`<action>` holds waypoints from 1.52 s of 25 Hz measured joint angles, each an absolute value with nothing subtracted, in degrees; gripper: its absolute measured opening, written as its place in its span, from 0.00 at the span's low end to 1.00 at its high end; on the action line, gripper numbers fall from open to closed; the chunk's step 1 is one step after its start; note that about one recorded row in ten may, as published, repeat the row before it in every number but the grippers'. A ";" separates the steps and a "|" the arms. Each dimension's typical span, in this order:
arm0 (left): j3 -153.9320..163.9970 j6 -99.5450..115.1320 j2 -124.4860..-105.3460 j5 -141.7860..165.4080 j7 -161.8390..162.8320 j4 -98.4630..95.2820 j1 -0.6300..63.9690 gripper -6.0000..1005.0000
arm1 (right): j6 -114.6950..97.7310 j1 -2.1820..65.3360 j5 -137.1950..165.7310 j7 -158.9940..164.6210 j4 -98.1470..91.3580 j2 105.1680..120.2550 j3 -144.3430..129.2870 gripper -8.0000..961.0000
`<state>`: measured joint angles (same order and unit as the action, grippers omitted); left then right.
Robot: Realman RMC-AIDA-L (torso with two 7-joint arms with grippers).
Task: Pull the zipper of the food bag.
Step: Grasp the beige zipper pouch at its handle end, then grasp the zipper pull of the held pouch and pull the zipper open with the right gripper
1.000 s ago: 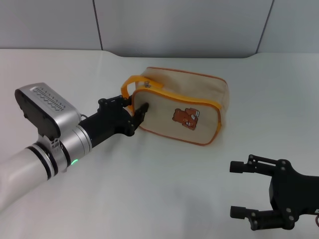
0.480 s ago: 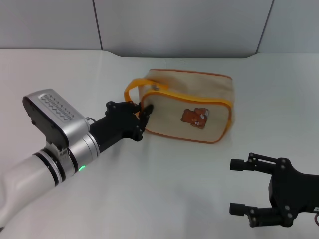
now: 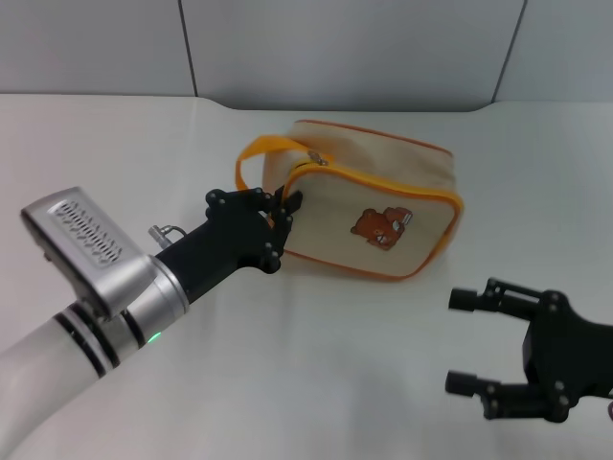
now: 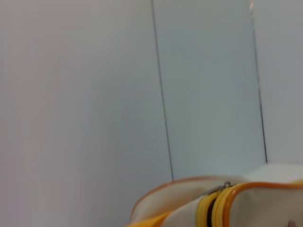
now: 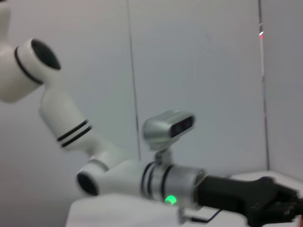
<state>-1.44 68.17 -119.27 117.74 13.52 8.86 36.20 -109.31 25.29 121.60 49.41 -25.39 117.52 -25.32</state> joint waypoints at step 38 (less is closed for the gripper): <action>-2.71 91.37 -119.08 125.24 -9.32 4.49 31.56 0.06 | -87.85 32.78 91.89 -37.93 16.39 119.88 -22.55 0.88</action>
